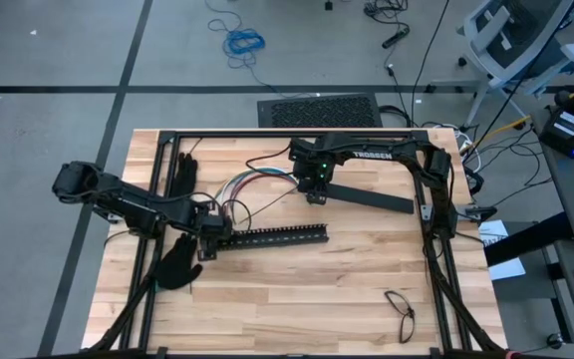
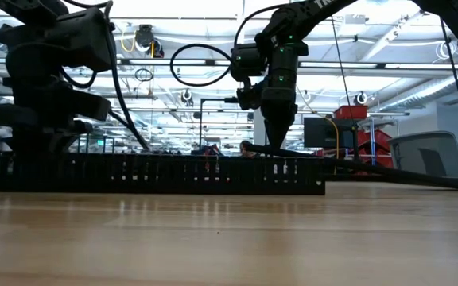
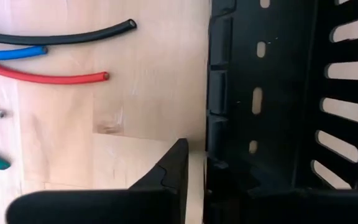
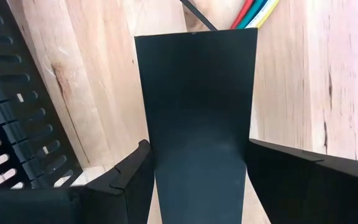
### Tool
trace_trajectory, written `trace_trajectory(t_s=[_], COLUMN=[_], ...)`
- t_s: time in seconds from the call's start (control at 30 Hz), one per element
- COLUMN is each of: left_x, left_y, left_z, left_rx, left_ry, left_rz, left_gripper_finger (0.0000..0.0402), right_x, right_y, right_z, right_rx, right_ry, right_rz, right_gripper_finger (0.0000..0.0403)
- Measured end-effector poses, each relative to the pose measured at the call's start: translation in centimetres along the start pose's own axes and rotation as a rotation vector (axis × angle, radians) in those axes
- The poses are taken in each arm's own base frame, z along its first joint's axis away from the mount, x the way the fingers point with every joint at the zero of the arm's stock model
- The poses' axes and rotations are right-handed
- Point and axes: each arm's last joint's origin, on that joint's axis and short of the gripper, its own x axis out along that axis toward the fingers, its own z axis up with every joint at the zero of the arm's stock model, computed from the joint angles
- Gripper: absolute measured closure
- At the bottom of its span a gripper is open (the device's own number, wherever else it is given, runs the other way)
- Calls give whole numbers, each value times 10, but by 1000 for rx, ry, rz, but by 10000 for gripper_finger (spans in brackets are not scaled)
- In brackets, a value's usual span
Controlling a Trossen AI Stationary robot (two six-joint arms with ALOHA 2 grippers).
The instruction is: Ziptie cables
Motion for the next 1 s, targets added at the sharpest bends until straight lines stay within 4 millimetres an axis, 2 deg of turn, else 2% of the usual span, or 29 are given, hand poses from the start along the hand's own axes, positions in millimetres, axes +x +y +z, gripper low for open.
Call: trace_trajectory(t_s=[0.13,0.27,0.4,0.57,0.77,1.0], left_x=[-10,-37,-56,-45,-26,-26], left_y=[3,15,28,25,21,24], left_z=[-1,5,14,15,8,2], left_rx=[-11,-78,-94,-51,-80,-83], left_ry=[-39,-163,-204,-101,113,221], left_rz=[-20,-39,-79,-177,-83,-53], left_gripper_finger=[361,393,385,379,394,397], right_x=[0,0,0,0,0,0], right_y=[0,0,0,0,0,-1], right_z=[0,0,0,0,1,1], right_rx=[-10,-16,-24,-14,-17,-26], right_ry=[0,-2,-1,-1,-12,-12], right_rz=[0,4,2,6,4,4], right_gripper_finger=[194,194,194,194,194,194])
